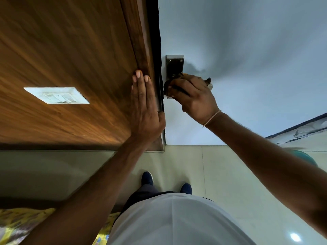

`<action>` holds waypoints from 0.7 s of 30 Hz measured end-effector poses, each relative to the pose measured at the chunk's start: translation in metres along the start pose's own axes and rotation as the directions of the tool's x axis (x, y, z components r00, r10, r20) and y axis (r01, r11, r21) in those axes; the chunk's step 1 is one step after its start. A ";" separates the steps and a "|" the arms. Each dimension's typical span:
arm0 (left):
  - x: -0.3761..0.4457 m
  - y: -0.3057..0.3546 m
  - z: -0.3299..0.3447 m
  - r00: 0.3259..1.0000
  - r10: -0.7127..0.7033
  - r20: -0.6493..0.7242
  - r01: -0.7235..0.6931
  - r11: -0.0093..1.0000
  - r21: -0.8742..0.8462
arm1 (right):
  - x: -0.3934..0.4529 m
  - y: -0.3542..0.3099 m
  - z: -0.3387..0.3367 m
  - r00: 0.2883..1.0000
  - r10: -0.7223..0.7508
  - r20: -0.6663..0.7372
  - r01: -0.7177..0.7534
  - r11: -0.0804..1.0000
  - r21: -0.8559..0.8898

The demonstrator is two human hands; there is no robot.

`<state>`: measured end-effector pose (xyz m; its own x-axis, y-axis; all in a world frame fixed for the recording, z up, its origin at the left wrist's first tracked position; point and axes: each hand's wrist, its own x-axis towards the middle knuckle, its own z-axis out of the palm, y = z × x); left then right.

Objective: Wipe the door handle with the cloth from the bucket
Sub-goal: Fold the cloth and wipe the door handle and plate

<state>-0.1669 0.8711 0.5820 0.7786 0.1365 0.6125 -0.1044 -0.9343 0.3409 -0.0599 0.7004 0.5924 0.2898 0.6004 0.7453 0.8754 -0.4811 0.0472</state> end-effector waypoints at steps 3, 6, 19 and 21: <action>0.000 0.002 0.000 1.000 -0.016 0.007 0.016 1.000 0.010 | -0.009 0.001 -0.003 0.999 -0.020 -0.042 0.015 0.993 -0.121; 0.000 0.002 0.001 1.000 -0.020 0.006 0.020 1.000 0.008 | -0.011 0.000 0.001 0.999 -0.006 -0.034 0.001 0.990 -0.142; 0.000 0.003 0.004 0.999 -0.018 -0.040 0.018 1.000 0.007 | 0.003 0.015 0.007 0.985 -0.037 0.166 0.058 0.990 -0.126; 0.000 0.003 0.002 0.999 -0.017 -0.041 0.018 1.000 0.018 | 0.001 0.021 0.003 0.983 -0.050 0.177 0.070 0.992 -0.107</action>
<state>-0.1659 0.8678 0.5812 0.7543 0.1659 0.6352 -0.0795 -0.9374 0.3391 -0.0399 0.6923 0.5924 0.3099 0.7273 0.6123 0.8470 -0.5038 0.1698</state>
